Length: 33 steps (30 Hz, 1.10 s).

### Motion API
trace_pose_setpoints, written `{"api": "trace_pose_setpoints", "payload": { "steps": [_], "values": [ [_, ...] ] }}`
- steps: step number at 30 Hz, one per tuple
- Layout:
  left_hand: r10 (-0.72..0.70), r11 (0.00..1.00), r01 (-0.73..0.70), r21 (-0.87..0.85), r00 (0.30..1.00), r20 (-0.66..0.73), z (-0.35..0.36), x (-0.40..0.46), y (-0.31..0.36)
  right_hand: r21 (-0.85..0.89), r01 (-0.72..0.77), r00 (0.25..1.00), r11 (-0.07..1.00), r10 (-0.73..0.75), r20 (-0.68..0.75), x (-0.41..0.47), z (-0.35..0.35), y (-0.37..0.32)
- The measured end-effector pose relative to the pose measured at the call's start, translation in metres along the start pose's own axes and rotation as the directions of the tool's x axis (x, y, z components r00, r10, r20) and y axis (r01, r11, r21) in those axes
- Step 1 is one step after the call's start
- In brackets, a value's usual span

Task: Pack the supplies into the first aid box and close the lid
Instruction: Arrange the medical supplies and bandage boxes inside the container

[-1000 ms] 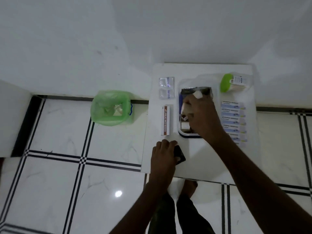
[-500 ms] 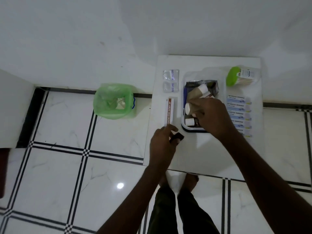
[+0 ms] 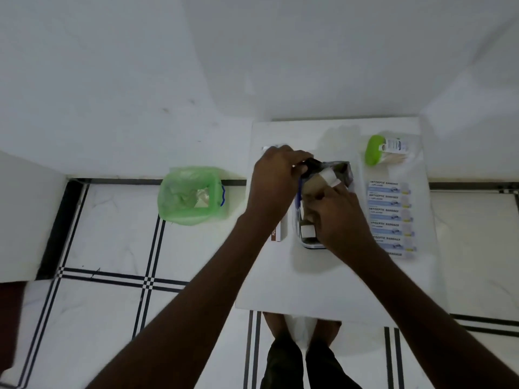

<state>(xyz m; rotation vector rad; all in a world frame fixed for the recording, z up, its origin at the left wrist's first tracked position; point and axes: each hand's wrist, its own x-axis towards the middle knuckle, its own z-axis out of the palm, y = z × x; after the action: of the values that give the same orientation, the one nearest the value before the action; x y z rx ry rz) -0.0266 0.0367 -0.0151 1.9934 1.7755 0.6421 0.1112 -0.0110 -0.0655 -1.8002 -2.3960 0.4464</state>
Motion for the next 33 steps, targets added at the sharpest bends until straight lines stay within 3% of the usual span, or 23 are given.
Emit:
{"api": "trace_pose_setpoints", "payload": {
  "steps": [3, 8, 11, 16, 19, 22, 24, 26, 28, 31, 33],
  "values": [
    [0.074, 0.987, -0.082, 0.140, 0.995, 0.061, 0.016, 0.016, 0.000, 0.046, 0.022, 0.997, 0.999, -0.018, -0.079, -0.006, 0.006, 0.003],
    [0.163, 0.865, -0.218, 0.452, 0.974, 0.157, 0.022, 0.028, 0.005, 0.072, -0.001, 1.000, 0.997, 0.001, -0.005, -0.003, 0.006, 0.002],
    [0.244, 0.803, -0.315, 0.506, 0.948, 0.204, 0.028, 0.030, 0.004, 0.083, -0.004, 1.000, 0.997, 0.005, -0.012, -0.002, 0.004, 0.006],
    [0.345, 0.812, -0.391, 0.433, 0.920, 0.185, 0.026, 0.034, -0.002, 0.093, 0.020, 1.000, 0.995, -0.017, -0.025, -0.010, -0.001, 0.009],
    [0.316, 0.879, -0.331, 0.343, 0.943, 0.100, 0.018, 0.032, -0.003, 0.113, 0.039, 0.999, 0.993, -0.038, -0.013, -0.012, -0.010, 0.010],
    [0.240, 0.948, -0.236, 0.213, 0.971, 0.009, 0.015, 0.023, 0.005, 0.186, 0.047, 0.980, 0.981, -0.009, -0.200, -0.017, -0.040, 0.017],
    [0.235, 0.962, -0.231, 0.143, 0.972, -0.015, 0.020, 0.017, 0.014, 0.212, -0.054, 0.930, 0.976, 0.126, -0.344, -0.015, -0.064, 0.035],
    [0.234, 0.970, -0.231, 0.081, 0.972, -0.030, 0.027, 0.013, 0.026, 0.204, -0.188, 0.879, 0.961, 0.257, -0.401, -0.001, -0.075, 0.067],
    [0.230, 0.973, -0.229, 0.029, 0.973, -0.020, 0.036, 0.010, 0.038, 0.143, -0.273, 0.910, 0.951, 0.303, -0.284, 0.021, -0.071, 0.107],
    [0.231, 0.972, -0.231, 0.041, 0.973, 0.018, 0.054, 0.006, 0.047, 0.079, -0.291, 0.957, 0.953, 0.288, 0.044, 0.048, -0.057, 0.149],
    [0.208, 0.975, -0.211, 0.064, 0.977, 0.053, 0.064, 0.003, 0.044, 0.100, -0.287, 0.953, 0.953, 0.274, 0.132, 0.059, -0.048, 0.161]
  ]
}}
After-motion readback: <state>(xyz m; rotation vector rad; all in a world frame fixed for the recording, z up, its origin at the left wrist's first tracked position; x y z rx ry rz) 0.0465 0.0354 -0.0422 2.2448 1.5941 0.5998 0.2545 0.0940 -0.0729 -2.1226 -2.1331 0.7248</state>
